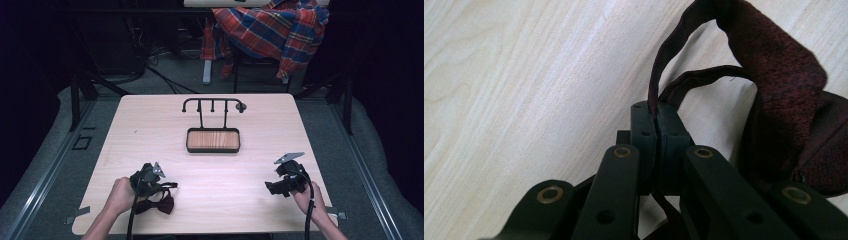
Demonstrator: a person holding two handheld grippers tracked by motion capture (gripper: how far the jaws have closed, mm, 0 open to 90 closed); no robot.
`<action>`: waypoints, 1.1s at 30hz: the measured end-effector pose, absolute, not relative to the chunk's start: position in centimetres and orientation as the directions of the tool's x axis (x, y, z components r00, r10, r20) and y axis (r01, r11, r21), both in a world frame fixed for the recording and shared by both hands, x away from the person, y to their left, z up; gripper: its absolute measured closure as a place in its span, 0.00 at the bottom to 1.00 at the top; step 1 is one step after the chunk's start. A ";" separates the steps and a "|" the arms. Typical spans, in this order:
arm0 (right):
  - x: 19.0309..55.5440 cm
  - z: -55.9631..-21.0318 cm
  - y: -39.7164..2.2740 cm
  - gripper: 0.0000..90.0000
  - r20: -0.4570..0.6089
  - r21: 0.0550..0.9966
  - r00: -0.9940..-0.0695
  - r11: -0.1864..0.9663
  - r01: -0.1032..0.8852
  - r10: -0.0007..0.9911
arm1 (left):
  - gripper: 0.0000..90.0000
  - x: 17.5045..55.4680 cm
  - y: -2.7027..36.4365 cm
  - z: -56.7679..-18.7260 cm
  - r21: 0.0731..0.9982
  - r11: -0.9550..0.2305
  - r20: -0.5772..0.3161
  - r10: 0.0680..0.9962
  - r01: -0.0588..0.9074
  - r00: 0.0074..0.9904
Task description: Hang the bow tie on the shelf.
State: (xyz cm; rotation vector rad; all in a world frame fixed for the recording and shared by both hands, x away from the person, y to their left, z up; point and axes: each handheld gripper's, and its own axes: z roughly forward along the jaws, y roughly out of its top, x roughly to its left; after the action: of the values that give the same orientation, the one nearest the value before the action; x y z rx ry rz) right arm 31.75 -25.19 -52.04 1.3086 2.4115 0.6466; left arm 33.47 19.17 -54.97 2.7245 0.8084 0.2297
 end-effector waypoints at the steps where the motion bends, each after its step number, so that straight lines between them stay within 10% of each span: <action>1: 31.7 -52.0 -25.2 0.17 -0.064 0.530 -0.528 0.478 0.701 0.847 | 0.98 33.5 19.2 -55.0 0.318 -0.801 0.070 0.554 0.507 0.830; 33: 31.8 -52.2 -25.1 0.17 -0.067 0.519 -0.537 0.489 0.701 0.841 | 0.99 33.2 22.9 -50.6 0.559 -0.584 0.160 0.772 0.588 0.615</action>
State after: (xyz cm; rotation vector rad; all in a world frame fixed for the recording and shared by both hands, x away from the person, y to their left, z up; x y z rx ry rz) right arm 31.81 -25.14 -52.16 1.2998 2.4263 0.6330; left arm 33.17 22.89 -50.58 2.3840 1.0769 0.5426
